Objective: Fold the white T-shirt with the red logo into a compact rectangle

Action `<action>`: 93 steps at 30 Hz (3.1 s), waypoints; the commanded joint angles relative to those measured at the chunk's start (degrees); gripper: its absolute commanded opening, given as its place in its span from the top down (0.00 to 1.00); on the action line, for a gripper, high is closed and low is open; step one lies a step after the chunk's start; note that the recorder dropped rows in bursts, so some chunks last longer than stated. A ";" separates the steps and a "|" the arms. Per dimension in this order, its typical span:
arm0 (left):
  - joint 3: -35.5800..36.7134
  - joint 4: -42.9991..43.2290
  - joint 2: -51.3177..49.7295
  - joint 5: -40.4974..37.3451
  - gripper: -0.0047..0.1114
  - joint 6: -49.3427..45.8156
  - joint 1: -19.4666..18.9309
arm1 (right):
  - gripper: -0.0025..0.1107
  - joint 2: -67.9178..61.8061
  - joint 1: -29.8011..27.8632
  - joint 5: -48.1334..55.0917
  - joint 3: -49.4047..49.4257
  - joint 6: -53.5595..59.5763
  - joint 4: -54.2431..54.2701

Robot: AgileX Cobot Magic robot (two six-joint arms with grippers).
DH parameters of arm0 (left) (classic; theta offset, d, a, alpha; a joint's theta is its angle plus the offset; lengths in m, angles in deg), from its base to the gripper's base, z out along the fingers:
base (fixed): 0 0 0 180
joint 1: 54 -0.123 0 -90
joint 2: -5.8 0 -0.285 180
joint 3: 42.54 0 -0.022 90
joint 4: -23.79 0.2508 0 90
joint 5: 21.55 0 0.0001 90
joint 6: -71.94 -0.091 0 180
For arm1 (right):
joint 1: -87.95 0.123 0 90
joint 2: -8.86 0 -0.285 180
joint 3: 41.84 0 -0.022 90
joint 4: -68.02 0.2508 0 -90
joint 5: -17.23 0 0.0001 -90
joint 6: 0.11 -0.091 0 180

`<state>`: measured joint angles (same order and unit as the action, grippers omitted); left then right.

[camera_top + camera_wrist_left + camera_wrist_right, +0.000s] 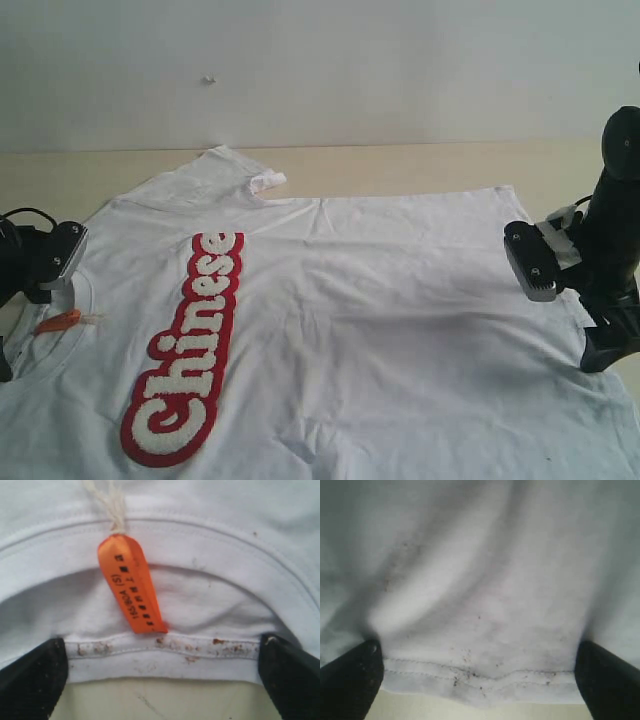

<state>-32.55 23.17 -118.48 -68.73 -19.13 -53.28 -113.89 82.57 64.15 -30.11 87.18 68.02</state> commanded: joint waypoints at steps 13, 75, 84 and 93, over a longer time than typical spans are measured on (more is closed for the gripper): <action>1.00 -0.05 -2.88 1.06 0.06 -0.25 -0.15 | 0.56 -0.91 0.09 -2.66 0.44 -0.42 0.90; 1.00 -0.05 -2.88 1.47 0.06 -0.25 -0.15 | 0.98 -0.91 0.09 -1.11 0.44 -0.42 1.55; 1.00 -0.05 -3.01 3.01 0.06 -0.25 -0.15 | 0.98 -0.91 0.09 -1.00 0.44 -0.42 1.55; 1.00 -0.05 -3.22 5.44 0.06 -0.25 -0.15 | 0.98 -0.91 0.09 -1.24 0.44 -0.42 1.43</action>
<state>-32.55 23.17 -118.74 -68.40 -19.13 -53.28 -113.89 82.57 64.04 -30.11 86.73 69.34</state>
